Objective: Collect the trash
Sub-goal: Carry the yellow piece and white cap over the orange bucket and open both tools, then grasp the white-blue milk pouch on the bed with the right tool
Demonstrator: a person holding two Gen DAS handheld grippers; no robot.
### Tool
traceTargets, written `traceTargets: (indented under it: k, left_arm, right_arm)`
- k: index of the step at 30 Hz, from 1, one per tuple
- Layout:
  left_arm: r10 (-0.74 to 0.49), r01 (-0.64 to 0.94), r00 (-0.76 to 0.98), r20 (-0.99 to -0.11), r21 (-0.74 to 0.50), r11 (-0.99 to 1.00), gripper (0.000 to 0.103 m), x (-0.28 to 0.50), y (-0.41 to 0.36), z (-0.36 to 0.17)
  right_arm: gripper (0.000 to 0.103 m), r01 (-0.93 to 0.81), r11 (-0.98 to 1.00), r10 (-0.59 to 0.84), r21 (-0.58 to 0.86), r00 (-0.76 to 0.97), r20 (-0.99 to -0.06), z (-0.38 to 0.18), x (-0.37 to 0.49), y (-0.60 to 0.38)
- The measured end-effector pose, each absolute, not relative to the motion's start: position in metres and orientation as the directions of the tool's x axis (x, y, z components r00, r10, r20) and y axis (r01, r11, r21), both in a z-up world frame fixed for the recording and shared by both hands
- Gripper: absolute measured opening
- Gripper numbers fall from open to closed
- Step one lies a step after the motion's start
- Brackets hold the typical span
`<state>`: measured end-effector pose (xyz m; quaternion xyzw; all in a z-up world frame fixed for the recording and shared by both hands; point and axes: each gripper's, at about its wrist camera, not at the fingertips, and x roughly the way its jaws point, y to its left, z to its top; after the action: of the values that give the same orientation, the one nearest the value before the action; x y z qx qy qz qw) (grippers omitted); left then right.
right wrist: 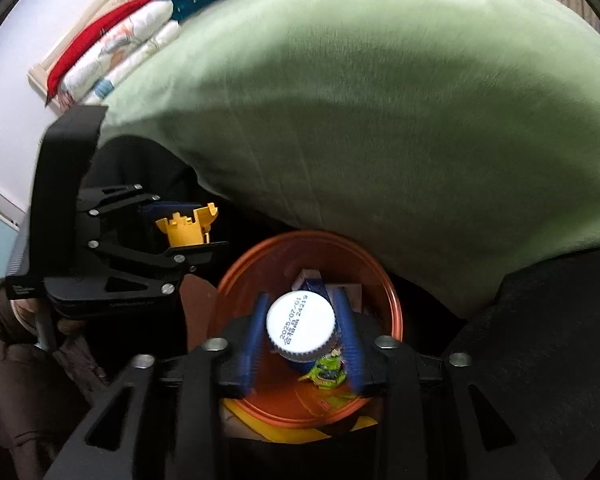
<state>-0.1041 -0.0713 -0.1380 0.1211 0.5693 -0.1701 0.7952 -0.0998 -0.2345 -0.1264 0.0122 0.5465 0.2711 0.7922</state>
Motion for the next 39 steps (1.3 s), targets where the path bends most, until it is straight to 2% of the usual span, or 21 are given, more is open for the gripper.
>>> traceTargets:
  k: [1, 12, 19, 24, 27, 32, 39]
  left_arm:
    - [-0.119, 0.406, 0.293, -0.949, 0.011, 0.914, 0.085, -0.104, -0.072, -0.14]
    - [-0.147, 0.373, 0.306, -0.941, -0.024, 0.927, 0.085, -0.097, -0.06, -0.136]
    - [-0.183, 0.373, 0.534, -0.825, 0.036, 0.927, 0.085, -0.102, -0.054, -0.077]
    - [-0.144, 0.286, 0.688, -0.711, 0.083, 0.955, 0.088, -0.072, -0.041, -0.035]
    - [-0.12, 0.217, 0.737, -0.666, 0.064, 0.974, 0.089, -0.047, -0.03, -0.026]
    - [-0.092, 0.133, 0.78, -0.619, 0.02, 0.991, 0.089, -0.006, -0.014, -0.023]
    - [-0.069, 0.087, 0.811, -0.581, 0.003, 0.996, 0.089, 0.034, -0.002, -0.027]
  right_arm:
    - [0.066, -0.413, 0.856, 0.439, 0.312, 0.258, -0.861, -0.128, -0.1, -0.235]
    - [0.066, -0.397, 0.856, 0.472, 0.331, 0.339, -0.814, -0.105, -0.101, -0.255]
    - [0.066, -0.454, 0.828, 0.537, 0.328, 0.477, -0.696, -0.038, -0.074, -0.261]
    - [0.067, -0.436, 0.82, 0.567, 0.371, 0.525, -0.634, -0.001, -0.012, -0.256]
    - [0.067, -0.4, 0.823, 0.567, 0.403, 0.543, -0.619, 0.017, 0.042, -0.243]
    - [0.067, -0.279, 0.828, 0.552, 0.486, 0.556, -0.621, 0.027, 0.145, -0.221]
    - [0.067, -0.048, 0.799, 0.524, 0.6, 0.544, -0.655, 0.01, 0.265, -0.206]
